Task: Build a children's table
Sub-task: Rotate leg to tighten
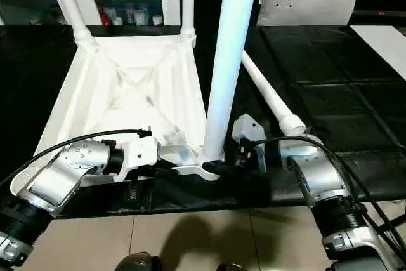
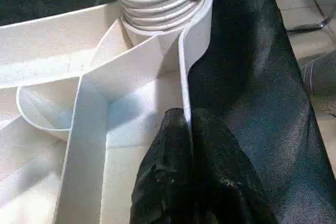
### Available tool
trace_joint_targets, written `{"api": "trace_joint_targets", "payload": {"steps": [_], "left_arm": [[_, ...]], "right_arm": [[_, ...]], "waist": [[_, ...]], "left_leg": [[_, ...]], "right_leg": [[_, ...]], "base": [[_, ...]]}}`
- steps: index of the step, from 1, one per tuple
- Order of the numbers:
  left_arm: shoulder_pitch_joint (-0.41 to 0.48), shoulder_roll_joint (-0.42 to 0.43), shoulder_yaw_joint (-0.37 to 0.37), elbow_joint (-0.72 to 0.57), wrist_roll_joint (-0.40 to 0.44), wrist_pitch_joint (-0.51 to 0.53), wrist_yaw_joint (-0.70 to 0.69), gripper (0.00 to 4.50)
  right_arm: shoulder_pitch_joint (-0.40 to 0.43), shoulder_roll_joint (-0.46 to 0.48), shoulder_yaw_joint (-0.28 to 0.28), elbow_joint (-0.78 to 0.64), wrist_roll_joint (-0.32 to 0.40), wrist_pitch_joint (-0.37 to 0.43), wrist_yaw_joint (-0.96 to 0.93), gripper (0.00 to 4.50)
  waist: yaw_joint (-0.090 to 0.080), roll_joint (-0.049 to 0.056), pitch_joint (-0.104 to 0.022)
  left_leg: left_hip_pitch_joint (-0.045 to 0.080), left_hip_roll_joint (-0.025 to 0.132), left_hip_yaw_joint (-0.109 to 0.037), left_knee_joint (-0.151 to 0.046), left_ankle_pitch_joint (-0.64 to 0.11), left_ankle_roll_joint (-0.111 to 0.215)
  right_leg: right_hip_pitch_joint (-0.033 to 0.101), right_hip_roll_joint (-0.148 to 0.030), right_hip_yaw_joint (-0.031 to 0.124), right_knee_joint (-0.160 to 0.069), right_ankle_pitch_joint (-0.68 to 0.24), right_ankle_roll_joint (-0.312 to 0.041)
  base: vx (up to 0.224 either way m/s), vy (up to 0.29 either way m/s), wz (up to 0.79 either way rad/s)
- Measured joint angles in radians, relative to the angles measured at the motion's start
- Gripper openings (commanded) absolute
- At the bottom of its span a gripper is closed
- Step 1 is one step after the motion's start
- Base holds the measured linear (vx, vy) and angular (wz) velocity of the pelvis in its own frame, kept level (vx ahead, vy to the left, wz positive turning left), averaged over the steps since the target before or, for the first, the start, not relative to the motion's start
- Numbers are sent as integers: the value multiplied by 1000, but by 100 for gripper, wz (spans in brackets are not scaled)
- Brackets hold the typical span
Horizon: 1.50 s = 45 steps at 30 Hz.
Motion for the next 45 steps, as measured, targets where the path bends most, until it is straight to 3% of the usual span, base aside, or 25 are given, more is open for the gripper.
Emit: {"api": "trace_joint_targets", "payload": {"steps": [12,16,21,24,28,29,33,37,45], "left_arm": [[-1,2,2,2,-2,6,-2,0],[25,-40,36,-44,-13,127,48,0],[41,-141,78,-74,6,284,216,0],[35,-256,109,-74,60,386,383,0],[-9,-336,109,-24,89,428,497,0],[-17,-345,109,-15,93,430,516,0],[-26,-352,100,-11,96,435,532,0],[-26,-347,92,-21,110,435,529,0],[-29,-293,71,-27,100,396,468,0]], "right_arm": [[-5,15,-3,20,7,-9,2,267],[2,55,-29,15,9,46,-51,266],[1,158,-90,38,-6,105,-292,266],[-38,275,-146,96,-35,128,-522,266],[-85,337,-170,144,-60,135,-696,266],[-95,349,-173,152,-70,133,-726,321],[-98,369,-200,152,-45,139,-740,335],[-78,365,-212,121,-24,150,-713,385],[-4,276,-196,57,-1,104,-560,445]], "waist": [[-2,0,0],[-6,0,0],[-56,-1,0],[-84,-2,0],[-91,-1,0],[-91,-2,0],[-87,-2,0],[-82,-2,0],[-72,0,1]], "left_leg": [[1,0,0,0,0,0],[3,0,1,0,0,0],[4,1,1,1,2,-3],[4,1,1,1,2,-3],[3,1,1,0,2,-3],[3,0,1,0,2,-3],[2,0,1,-3,2,-3],[0,0,1,-4,2,-3],[-1,0,1,-4,2,-3]], "right_leg": [[0,0,0,1,0,0],[2,0,0,1,0,1],[2,0,0,0,0,1],[1,0,0,0,0,2],[-1,1,0,-1,0,2],[-1,1,0,-1,0,2],[-2,1,0,-2,0,2],[-3,1,0,-2,0,3],[-4,1,0,-2,0,3]], "base": [[0,0,0],[0,0,0],[0,0,0],[0,0,0],[0,0,0],[0,0,0],[0,0,0],[0,0,0],[0,0,0]]}}
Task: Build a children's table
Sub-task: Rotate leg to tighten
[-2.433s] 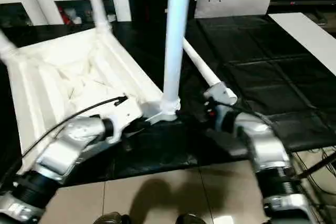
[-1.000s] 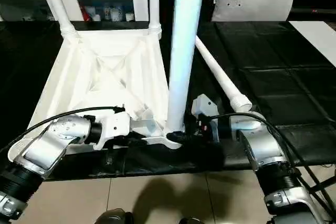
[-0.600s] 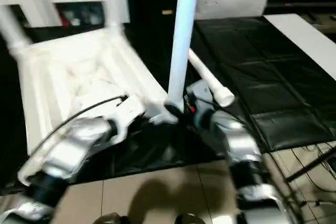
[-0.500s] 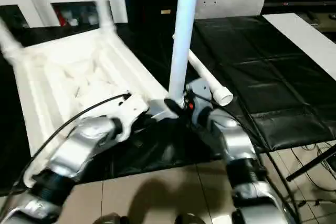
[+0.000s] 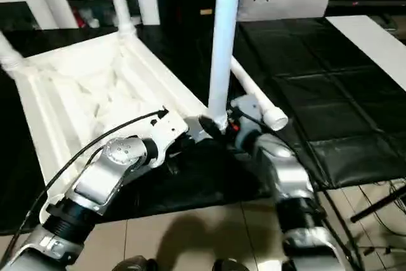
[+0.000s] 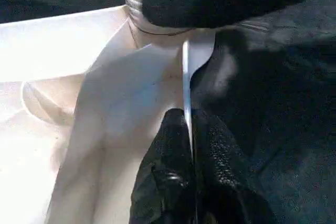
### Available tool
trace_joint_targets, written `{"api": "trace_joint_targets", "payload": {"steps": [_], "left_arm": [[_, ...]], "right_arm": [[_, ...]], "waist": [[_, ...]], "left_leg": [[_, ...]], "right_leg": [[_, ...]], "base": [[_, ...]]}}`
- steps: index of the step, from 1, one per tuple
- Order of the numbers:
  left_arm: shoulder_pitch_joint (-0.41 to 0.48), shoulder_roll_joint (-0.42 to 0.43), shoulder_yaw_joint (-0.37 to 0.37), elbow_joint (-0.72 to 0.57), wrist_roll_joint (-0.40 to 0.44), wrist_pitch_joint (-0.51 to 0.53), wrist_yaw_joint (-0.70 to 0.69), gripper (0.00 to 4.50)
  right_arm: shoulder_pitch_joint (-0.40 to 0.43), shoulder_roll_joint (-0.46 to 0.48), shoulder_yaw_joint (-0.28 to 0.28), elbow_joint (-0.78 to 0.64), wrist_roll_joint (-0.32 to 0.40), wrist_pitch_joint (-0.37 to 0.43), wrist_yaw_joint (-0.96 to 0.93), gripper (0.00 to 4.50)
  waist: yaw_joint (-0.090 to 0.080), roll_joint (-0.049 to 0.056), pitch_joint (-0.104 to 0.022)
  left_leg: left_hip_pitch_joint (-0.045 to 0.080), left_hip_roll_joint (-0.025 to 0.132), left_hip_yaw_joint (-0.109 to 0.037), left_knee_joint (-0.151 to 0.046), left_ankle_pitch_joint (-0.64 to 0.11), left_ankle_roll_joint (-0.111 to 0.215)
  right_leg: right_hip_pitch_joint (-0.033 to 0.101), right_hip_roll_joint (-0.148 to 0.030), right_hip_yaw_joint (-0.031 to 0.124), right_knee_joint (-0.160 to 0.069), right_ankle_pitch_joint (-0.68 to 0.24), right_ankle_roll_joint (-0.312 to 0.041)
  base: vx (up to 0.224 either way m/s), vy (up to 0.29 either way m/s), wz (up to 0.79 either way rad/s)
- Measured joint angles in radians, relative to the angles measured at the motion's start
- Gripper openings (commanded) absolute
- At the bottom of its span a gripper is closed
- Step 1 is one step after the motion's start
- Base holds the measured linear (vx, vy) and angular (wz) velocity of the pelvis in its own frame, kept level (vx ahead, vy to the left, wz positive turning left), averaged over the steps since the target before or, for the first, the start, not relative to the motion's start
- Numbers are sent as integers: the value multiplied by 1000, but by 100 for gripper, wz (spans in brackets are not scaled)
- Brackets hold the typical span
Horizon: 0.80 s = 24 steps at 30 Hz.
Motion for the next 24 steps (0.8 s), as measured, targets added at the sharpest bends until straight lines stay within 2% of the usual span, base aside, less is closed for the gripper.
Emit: {"api": "trace_joint_targets", "payload": {"steps": [8,12,13,17,21,22,24], "left_arm": [[-6,87,-9,39,-24,-118,-102,0],[-2,168,-9,63,-49,-230,-204,0],[-1,193,-11,72,-56,-274,-246,0],[-1,236,-13,90,-88,-336,-351,0],[-2,256,-28,92,-103,-370,-408,0],[-2,262,-32,95,-107,-383,-421,0],[-3,269,-32,98,-109,-397,-438,0]], "right_arm": [[5,-146,20,0,2,-51,201,445],[5,-215,33,-5,11,-74,323,445],[5,-234,50,-22,12,-92,379,445],[-7,-257,91,-28,8,-163,475,445],[-25,-265,119,-8,1,-188,527,445],[-27,-267,122,3,-3,-194,537,419],[-28,-273,134,13,-8,-203,557,408]], "waist": [[3,1,1],[16,1,1],[19,1,1],[32,0,0],[44,0,0],[47,0,0],[48,0,0]], "left_leg": [[0,0,0,0,0,0],[0,1,0,0,0,0],[0,1,0,0,0,0],[-1,0,0,0,0,0],[-1,0,0,1,0,0],[-1,0,0,1,0,0],[-1,0,0,1,0,0]], "right_leg": [[0,0,0,0,0,0],[0,1,0,0,0,0],[0,1,0,0,0,0],[0,0,0,0,0,0],[0,0,0,0,1,-1],[0,0,0,0,1,-1],[0,0,0,0,1,-2]], "base": [[0,0,0],[0,0,0],[0,0,0],[0,0,0],[0,0,0],[0,0,0],[0,0,0]]}}
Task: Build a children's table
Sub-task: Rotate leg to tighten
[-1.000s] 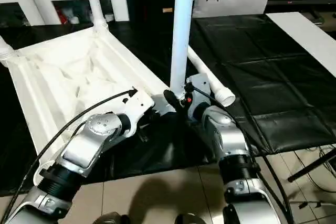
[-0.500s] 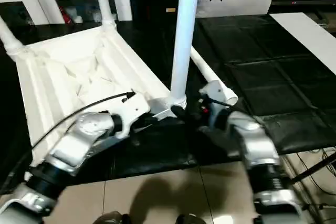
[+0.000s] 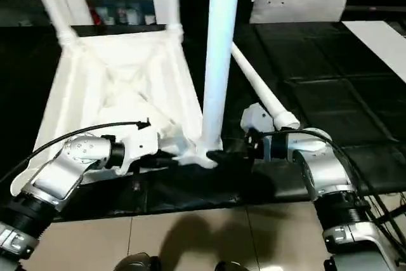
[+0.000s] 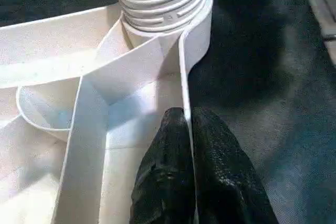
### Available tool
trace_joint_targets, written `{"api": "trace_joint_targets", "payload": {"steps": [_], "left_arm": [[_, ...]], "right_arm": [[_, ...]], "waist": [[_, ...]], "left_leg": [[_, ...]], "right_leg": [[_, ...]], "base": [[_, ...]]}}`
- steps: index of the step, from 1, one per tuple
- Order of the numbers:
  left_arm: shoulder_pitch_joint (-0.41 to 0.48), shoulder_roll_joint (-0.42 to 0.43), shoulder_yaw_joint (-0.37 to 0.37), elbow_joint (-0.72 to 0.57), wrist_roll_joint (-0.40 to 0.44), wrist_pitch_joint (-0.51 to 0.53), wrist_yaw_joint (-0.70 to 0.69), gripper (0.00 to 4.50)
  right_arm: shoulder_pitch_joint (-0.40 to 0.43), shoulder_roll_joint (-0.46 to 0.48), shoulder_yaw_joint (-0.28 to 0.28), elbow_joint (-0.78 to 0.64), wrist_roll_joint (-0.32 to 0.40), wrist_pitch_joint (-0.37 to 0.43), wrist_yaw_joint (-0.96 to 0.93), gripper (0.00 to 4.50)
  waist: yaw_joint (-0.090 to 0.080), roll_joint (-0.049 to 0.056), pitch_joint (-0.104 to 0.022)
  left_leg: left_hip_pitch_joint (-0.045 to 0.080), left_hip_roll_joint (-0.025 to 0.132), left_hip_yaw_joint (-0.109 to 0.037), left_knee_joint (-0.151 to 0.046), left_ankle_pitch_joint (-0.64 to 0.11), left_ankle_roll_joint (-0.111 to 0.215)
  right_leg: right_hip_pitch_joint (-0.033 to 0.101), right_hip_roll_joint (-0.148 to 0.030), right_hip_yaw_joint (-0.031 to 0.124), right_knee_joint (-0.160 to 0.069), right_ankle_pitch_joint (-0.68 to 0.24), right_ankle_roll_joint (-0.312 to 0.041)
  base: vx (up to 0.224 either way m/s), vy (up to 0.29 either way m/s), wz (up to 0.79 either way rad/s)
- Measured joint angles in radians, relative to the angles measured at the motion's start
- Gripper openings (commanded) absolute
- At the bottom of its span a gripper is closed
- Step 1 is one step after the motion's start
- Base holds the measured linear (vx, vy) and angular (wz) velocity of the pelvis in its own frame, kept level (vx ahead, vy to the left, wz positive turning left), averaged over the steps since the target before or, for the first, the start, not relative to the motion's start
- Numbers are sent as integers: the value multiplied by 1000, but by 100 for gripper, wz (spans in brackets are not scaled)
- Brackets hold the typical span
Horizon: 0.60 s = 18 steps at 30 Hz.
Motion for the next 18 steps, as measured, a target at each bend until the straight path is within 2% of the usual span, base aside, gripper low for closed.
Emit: {"api": "trace_joint_targets", "payload": {"steps": [3,7,8,11,13,18], "left_arm": [[-3,3,1,16,-1,-21,-20,0],[-3,3,1,19,-1,-30,-24,0],[-3,3,1,19,-1,-31,-24,0],[-3,4,0,22,-2,-38,-29,0],[-3,2,1,28,-2,-42,-32,0],[-3,7,4,32,-1,-43,-34,0]], "right_arm": [[-5,0,23,28,-8,-14,24,374],[-10,1,26,44,-23,-33,34,353],[-12,2,27,46,-25,-36,34,329],[-28,7,31,71,-30,-50,33,322],[-33,11,32,76,-31,-53,33,284],[-33,2,30,86,-32,-68,39,262]], "waist": [[-1,0,0],[0,0,0],[0,0,0],[-1,0,0],[-1,0,0],[-6,-1,-1]], "left_leg": [[0,0,0,0,0,0],[0,0,0,0,0,0],[0,0,0,0,0,0],[0,0,0,0,0,0],[0,0,0,0,0,0],[1,0,0,0,0,0]], "right_leg": [[0,0,0,0,0,0],[0,0,0,0,0,0],[0,0,0,0,0,0],[0,0,0,0,0,0],[0,0,0,0,0,0],[0,0,0,1,0,0]], "base": [[0,0,0],[0,0,0],[0,0,0],[0,0,0],[0,0,0],[0,0,0]]}}
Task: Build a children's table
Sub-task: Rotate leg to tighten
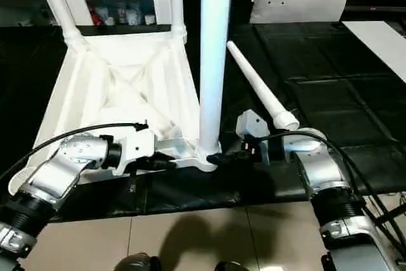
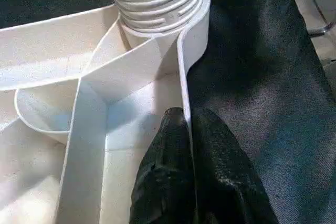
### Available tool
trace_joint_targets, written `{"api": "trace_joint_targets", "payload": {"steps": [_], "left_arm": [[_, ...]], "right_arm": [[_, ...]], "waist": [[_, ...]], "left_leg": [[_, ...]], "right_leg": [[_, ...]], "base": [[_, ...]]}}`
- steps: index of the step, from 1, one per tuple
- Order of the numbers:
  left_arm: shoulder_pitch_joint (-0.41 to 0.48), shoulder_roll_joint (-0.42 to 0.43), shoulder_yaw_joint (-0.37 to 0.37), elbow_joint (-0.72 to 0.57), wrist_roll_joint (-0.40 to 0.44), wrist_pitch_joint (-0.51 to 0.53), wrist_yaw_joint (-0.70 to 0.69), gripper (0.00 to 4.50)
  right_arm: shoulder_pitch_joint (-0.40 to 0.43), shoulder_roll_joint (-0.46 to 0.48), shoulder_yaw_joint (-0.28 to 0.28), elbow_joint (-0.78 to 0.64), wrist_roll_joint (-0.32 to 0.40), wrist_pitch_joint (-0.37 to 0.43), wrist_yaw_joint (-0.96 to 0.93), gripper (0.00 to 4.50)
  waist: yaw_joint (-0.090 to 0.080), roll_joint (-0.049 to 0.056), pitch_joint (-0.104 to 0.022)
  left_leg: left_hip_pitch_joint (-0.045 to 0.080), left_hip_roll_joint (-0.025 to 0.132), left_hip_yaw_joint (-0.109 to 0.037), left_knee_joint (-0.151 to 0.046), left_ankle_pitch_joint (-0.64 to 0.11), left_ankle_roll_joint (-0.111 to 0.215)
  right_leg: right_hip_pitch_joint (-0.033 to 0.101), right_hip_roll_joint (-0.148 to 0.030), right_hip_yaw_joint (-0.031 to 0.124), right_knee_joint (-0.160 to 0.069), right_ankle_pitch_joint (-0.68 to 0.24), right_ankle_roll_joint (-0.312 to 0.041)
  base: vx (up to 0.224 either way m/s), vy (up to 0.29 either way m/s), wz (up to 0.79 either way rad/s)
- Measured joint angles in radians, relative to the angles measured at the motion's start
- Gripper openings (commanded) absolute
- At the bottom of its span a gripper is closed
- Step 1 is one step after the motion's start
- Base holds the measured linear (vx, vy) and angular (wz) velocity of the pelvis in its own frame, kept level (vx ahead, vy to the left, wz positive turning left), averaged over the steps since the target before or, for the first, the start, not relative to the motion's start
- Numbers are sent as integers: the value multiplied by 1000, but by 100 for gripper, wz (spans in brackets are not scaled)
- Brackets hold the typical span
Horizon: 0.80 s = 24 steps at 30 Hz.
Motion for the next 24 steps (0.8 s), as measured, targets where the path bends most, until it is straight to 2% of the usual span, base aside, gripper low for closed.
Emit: {"api": "trace_joint_targets", "payload": {"steps": [5,7,9,11,12,14,19,24], "left_arm": [[0,1,1,1,0,0,0,0],[0,1,1,1,0,0,-2,0],[0,1,1,1,1,0,-3,0],[0,1,1,1,1,0,-3,0],[0,1,1,1,1,0,-3,0],[0,1,1,1,1,0,-3,0],[0,-1,0,1,1,0,-3,0],[0,-5,-1,1,3,-1,-3,0]], "right_arm": [[0,-1,-1,1,-6,-4,4,223],[0,-1,-1,1,-6,-5,5,223],[0,-1,-7,1,4,29,11,223],[0,4,-16,-1,29,93,16,240],[0,6,-17,-1,32,103,16,262],[0,9,-15,0,32,109,15,269],[0,17,-14,0,31,103,13,314],[-2,48,-5,1,7,65,-22,355]], "waist": [[-2,0,0],[-3,0,0],[-5,0,0],[-4,0,0],[-4,0,0],[-4,0,0],[1,0,0],[5,0,0]], "left_leg": [[3,0,0,0,0,0],[2,0,0,0,0,0],[2,0,0,0,0,0],[3,1,0,0,0,0],[3,1,0,0,0,0],[2,1,0,0,0,0],[2,1,0,0,0,0],[1,0,0,0,0,0]], "right_leg": [[2,0,0,0,0,0],[2,0,0,0,0,0],[2,0,0,0,0,0],[2,1,0,0,0,0],[2,1,0,0,0,0],[2,1,0,0,0,0],[2,1,0,0,-1,1],[2,0,0,0,-1,1]], "base": [[0,0,0],[0,0,0],[0,0,0],[0,0,0],[0,0,0],[0,0,0],[0,0,0],[0,0,0]]}}
